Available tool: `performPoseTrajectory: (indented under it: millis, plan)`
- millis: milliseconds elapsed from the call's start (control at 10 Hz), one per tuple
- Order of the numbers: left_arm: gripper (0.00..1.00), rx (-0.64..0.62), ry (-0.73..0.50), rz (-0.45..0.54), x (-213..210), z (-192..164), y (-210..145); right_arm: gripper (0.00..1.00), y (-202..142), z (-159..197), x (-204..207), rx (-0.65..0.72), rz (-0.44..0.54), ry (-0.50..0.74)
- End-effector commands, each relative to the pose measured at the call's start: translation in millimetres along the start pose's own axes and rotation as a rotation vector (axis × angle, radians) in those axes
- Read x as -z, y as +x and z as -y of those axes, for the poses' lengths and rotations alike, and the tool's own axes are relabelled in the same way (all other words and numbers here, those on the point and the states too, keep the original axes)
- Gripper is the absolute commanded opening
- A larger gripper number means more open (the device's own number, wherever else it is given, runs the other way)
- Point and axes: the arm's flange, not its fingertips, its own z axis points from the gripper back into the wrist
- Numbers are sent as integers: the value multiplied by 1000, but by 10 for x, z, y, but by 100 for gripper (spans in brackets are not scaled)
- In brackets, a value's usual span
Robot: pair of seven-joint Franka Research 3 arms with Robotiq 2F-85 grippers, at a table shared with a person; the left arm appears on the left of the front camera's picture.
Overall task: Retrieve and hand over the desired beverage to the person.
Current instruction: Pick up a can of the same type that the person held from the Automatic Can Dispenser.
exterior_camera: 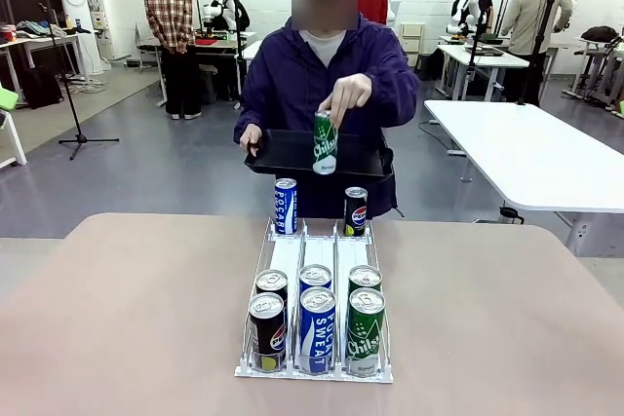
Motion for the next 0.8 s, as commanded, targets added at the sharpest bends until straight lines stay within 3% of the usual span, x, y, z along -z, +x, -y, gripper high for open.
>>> performPoseTrajectory:
  millis: [0, 700]
  plan:
    - [100, 19, -15, 8, -5, -12, 10, 100, 5, 2, 4, -5, 12, 29]
    - [100, 19, -15, 8, -5, -12, 10, 100, 5, 2, 4, -5, 12, 29]
